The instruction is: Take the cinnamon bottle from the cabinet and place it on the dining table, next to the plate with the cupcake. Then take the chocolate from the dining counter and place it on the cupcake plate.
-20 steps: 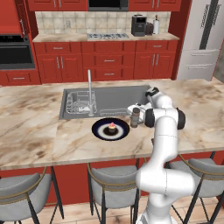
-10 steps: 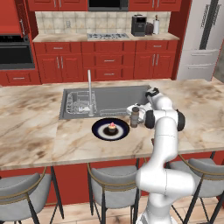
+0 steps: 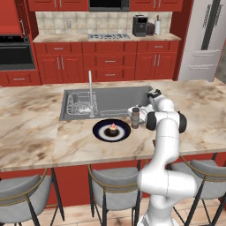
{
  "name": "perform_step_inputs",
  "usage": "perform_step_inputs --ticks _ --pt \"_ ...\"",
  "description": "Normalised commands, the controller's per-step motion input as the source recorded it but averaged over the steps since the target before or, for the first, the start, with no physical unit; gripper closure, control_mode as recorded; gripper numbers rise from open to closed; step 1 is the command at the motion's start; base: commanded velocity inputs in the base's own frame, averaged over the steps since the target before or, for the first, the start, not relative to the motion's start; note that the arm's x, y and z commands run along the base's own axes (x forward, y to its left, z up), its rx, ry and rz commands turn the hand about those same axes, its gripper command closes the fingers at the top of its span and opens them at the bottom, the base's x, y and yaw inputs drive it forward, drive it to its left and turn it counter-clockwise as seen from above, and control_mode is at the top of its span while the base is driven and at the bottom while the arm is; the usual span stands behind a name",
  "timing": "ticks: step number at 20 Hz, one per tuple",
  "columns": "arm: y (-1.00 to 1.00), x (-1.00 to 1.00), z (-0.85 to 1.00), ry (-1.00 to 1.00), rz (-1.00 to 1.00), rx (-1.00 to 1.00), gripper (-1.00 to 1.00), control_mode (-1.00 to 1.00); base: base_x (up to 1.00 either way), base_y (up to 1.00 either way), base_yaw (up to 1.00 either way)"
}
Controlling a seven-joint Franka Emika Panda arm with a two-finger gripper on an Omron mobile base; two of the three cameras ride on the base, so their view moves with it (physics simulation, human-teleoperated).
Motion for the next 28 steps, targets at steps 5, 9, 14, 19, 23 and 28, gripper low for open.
perform_step_inputs --ticks 5,9,14,19,23,28 --pt "0.0 0.02 -0.46 -0.03 0.0 -0.01 -1.0 -1.0 0.0 0.0 0.0" --pt "-0.04 0.09 -0.28 -0.03 0.0 0.0 -1.0 -1.0 0.0 0.0 0.0" --pt "-0.08 0.1 -0.14 -0.06 0.0 -0.02 -1.0 -1.0 0.0 0.0 0.0" --pt "-0.12 0.12 0.0 -0.05 0.0 -0.02 -1.0 -1.0 0.0 0.0 0.0" --pt "-0.32 0.14 0.01 0.0 0.0 0.0 -1.0 -1.0 0.0 0.0 0.0" --pt "-0.38 0.06 0.01 0.02 -0.1 0.0 -1.0 -1.0 0.0 0.0 0.0"
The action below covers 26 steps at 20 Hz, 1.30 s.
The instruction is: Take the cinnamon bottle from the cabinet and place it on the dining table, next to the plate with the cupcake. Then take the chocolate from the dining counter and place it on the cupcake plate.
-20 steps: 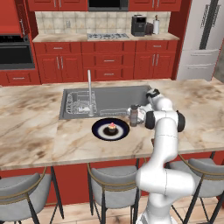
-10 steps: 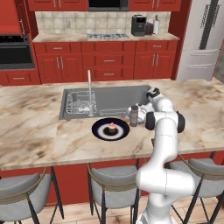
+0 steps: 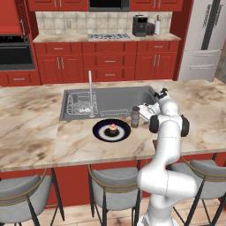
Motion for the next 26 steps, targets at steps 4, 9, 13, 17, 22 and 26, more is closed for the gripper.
perform_step_inputs --ticks 4,9,13,17,22,26 --pt "-0.33 0.0 0.1 0.03 -0.25 -0.02 -1.0 -1.0 0.0 0.0 0.0" --pt "-0.08 -0.05 0.28 0.0 -0.32 -0.17 -1.0 -1.0 0.0 0.0 0.0" --pt "-0.01 -0.23 0.38 -0.01 -0.27 -0.26 -1.0 -1.0 0.0 0.0 0.0" --pt "-0.07 -0.34 0.3 -0.01 -0.33 -0.26 -1.0 -1.0 0.0 0.0 0.0" --pt "-0.05 -0.4 0.14 -0.01 -0.41 -0.33 -1.0 -1.0 0.0 0.0 0.0" --pt "0.0 -0.52 0.12 -0.06 -0.33 -0.36 -1.0 -1.0 0.0 0.0 0.0"
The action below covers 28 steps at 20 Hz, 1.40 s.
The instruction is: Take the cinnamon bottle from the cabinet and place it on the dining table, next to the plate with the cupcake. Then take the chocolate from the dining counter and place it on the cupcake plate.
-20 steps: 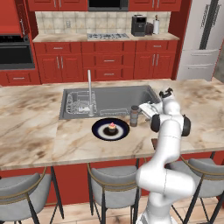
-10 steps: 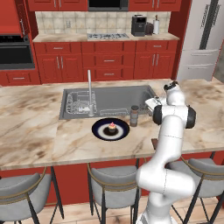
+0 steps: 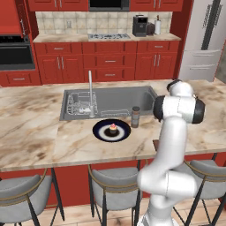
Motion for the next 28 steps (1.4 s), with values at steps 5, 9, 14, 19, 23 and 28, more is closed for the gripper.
perform_step_inputs --ticks 5,9,14,19,23,28 --pt "0.0 -0.47 0.23 -0.06 -0.36 -0.32 -1.0 -1.0 0.0 0.0 0.0" --pt "0.0 -0.37 0.31 0.0 -0.42 -0.26 -1.0 -1.0 0.0 0.0 0.0" --pt "-0.01 -0.33 0.2 0.14 -0.51 -0.08 -1.0 -1.0 0.0 0.0 0.0" --pt "0.0 -0.28 0.1 0.3 -0.61 0.0 -1.0 -1.0 0.0 0.0 0.0" --pt "0.0 -0.2 0.11 0.4 -0.67 0.01 -1.0 -1.0 0.0 0.0 0.0" --pt "0.0 -0.18 0.12 0.36 -0.67 0.01 -1.0 -1.0 0.0 0.0 0.0"
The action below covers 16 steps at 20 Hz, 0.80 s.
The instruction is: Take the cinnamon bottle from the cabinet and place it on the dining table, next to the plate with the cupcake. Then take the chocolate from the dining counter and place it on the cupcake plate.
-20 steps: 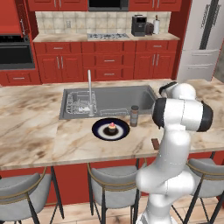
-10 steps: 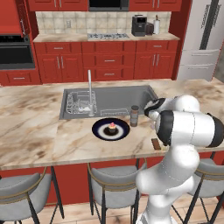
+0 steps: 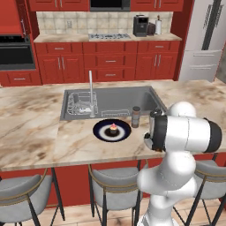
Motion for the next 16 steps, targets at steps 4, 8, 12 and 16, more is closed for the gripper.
perform_step_inputs --ticks 4,8,12,16 --pt "0.01 -0.08 0.17 0.3 -0.6 0.0 -1.0 -1.0 0.0 0.0 0.0" --pt "0.01 0.0 0.32 0.24 -0.39 0.08 -1.0 -1.0 0.0 0.0 0.0" --pt "0.0 -0.02 0.34 0.19 -0.32 0.09 -1.0 -1.0 0.0 0.0 0.0" --pt "0.02 -0.26 0.29 0.03 -0.29 0.06 -1.0 -1.0 0.0 0.0 0.0"
